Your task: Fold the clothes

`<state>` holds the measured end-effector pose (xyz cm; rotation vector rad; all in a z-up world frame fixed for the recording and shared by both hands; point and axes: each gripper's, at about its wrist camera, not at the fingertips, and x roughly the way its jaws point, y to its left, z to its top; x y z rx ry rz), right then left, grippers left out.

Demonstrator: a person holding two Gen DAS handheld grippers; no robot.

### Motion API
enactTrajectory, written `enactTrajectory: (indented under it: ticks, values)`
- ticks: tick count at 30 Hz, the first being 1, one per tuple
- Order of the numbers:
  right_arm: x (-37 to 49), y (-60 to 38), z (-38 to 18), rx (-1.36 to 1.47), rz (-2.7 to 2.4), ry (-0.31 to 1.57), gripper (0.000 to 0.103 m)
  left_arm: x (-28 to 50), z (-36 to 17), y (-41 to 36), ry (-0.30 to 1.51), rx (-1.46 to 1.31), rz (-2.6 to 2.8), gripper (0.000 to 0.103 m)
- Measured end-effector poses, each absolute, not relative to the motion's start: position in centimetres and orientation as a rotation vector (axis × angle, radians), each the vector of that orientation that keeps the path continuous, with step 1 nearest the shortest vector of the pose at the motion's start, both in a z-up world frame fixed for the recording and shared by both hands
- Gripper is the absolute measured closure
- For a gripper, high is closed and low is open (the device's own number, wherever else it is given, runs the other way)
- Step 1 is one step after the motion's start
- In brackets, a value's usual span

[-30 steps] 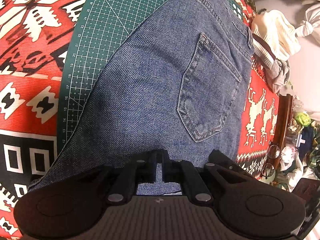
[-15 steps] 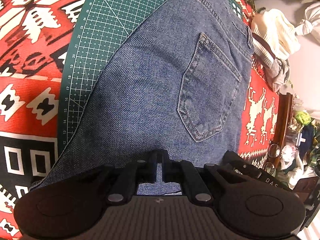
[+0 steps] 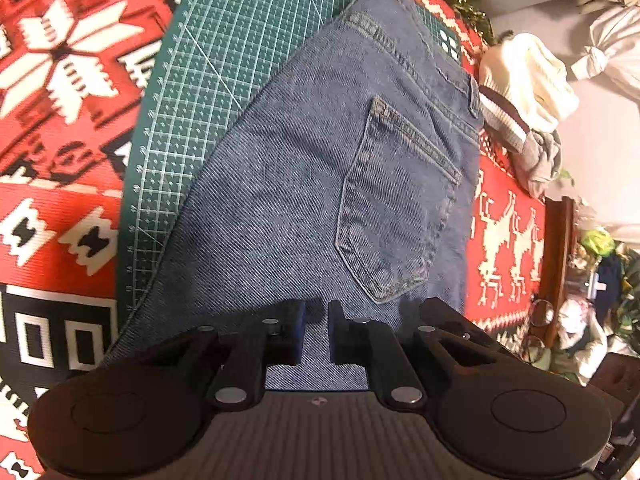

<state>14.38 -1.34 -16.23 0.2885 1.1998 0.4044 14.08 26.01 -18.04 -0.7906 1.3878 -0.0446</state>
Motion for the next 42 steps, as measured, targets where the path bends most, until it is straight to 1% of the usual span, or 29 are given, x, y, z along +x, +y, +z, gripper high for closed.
enactTrajectory:
  ticks: [1, 2, 3, 4, 6, 7, 8, 9, 12, 13, 15, 17, 20, 22, 25, 33, 36, 40, 42]
  values:
    - [14.1, -1.4, -15.9, 0.276, 0.395, 1.178, 0.074, 14.0, -17.4, 25.8, 1.362, -0.765, -0.037, 0.079]
    - [13.8, -1.5, -15.6, 0.269, 0.39, 1.156, 0.063, 13.9, -16.7, 25.6, 1.335, -0.739, -0.03, 0.067]
    - [13.6, -1.5, -15.3, 0.26, 0.39, 1.131, 0.058, 13.8, -15.9, 25.5, 1.304, -0.707, -0.022, 0.06]
    - [13.3, -1.5, -14.9, 0.251, 0.39, 1.109, 0.056, 13.8, -15.4, 25.2, 1.285, -0.674, -0.015, 0.057]
    - [13.0, -1.5, -14.4, 0.232, 0.385, 1.076, 0.039, 13.7, -14.5, 24.7, 1.25, -0.606, 0.003, 0.047]
    - [12.9, -1.5, -14.2, 0.223, 0.379, 1.058, 0.034, 13.6, -14.1, 24.5, 1.231, -0.578, 0.014, 0.044]
    - [12.7, -1.5, -14.0, 0.213, 0.375, 1.039, 0.024, 13.4, -13.8, 24.4, 1.215, -0.556, 0.021, 0.037]
    - [12.5, -1.5, -13.7, 0.199, 0.374, 1.02, 0.016, 13.4, -13.5, 24.3, 1.202, -0.536, 0.029, 0.032]
    - [12.1, -1.1, -13.1, 0.16, 0.375, 0.962, 0.007, 13.1, -12.9, 24.0, 1.162, -0.48, 0.068, 0.026]
    - [11.9, -1.1, -12.9, 0.151, 0.368, 0.947, 0.001, 13.0, -12.8, 23.9, 1.147, -0.463, 0.093, 0.025]
    - [11.8, -1.1, -12.7, 0.13, 0.355, 0.928, 0.001, 12.7, -12.7, 23.6, 1.11, -0.437, 0.146, 0.022]
    - [11.7, -1.0, -12.5, 0.106, 0.369, 0.933, 0.001, 12.3, -12.7, 23.5, 1.056, -0.424, 0.192, 0.02]
    - [11.6, -0.7, -12.3, 0.083, 0.389, 0.94, 0.0, 12.6, -12.8, 23.0, 1.027, -0.355, 0.204, 0.02]
    - [11.6, -0.7, -12.0, 0.09, 0.4, 0.93, 0.0, 13.1, -12.7, 22.4, 1.045, -0.278, 0.177, 0.02]
    - [11.7, -0.6, -12.1, 0.071, 0.4, 0.925, 0.0, 13.4, -12.6, 22.3, 1.067, -0.259, 0.115, 0.02]
    - [12.2, 0.1, -13.5, -0.012, 0.363, 0.918, 0.0, 13.0, -12.7, 21.8, 0.978, -0.139, 0.24, 0.019]
    - [12.3, 0.3, -14.1, -0.036, 0.367, 0.889, 0.0, 12.6, -12.6, 21.5, 0.898, -0.127, 0.228, 0.02]
    - [11.5, 0.2, -13.9, -0.008, 0.307, 0.792, 0.0, 12.2, -12.3, 20.6, 0.807, -0.094, 0.219, 0.019]
    - [11.1, -0.1, -13.8, 0.035, 0.292, 0.732, 0.0, 12.1, -12.6, 20.2, 0.788, -0.086, 0.237, 0.016]
